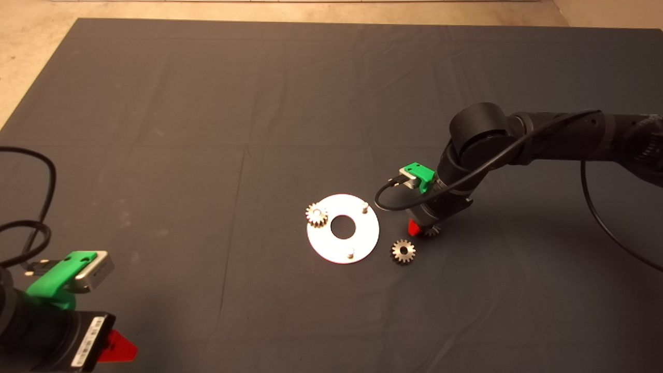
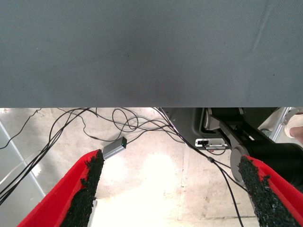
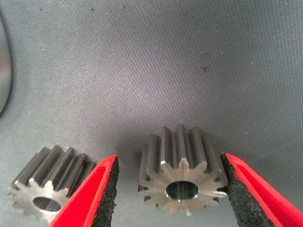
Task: Install three planetary gears onto the carrier pins
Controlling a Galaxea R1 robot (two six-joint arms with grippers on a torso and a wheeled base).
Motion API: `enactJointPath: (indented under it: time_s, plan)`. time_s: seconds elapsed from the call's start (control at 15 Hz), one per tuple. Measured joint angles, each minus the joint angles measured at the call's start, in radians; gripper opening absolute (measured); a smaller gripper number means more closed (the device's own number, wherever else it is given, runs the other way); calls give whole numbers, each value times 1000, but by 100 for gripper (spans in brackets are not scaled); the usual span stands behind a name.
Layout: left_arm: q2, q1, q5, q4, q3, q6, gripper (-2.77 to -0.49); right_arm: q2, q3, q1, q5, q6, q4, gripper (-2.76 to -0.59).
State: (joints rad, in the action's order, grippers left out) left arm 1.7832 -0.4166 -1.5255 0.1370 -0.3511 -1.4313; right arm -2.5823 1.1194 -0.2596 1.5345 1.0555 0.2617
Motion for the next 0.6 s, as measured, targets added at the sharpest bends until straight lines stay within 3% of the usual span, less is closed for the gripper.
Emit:
enactJointPath:
  time_s: [0.4,0.6]
  plan:
    - [-5,0,0,-11,0,5,-124,1,3,3,4,0,1,-210]
    - [-5,0,0,-11,0,5,-124,3,3,8,4,0,4,-213]
